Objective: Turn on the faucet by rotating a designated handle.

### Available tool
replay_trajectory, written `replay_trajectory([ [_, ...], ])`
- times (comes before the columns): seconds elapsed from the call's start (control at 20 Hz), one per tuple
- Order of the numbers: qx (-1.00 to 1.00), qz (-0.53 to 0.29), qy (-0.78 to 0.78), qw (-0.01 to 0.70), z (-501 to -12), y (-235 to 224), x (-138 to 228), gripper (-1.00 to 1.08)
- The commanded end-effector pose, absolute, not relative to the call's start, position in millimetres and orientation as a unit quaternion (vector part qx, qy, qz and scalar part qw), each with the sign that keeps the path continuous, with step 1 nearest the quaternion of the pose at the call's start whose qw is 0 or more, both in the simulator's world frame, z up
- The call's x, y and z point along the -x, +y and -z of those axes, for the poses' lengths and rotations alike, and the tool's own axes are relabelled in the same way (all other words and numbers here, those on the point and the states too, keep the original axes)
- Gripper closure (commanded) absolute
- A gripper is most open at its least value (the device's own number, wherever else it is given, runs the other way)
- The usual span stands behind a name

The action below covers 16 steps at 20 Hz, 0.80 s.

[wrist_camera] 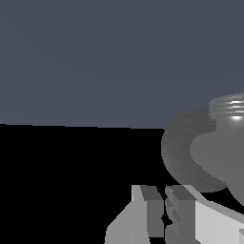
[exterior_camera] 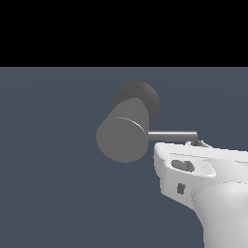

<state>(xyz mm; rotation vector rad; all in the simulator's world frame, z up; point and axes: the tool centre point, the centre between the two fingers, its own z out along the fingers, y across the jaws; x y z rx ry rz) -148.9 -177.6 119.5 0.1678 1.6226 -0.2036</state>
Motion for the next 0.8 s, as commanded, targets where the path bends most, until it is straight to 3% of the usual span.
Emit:
replay_trajectory([
  [0.0,-0.069,0.084,0.714,0.691,-140,-165,145,1.08],
  [0.75,-0.065,0.078,0.706,0.701,-194,-144,141,1.08],
])
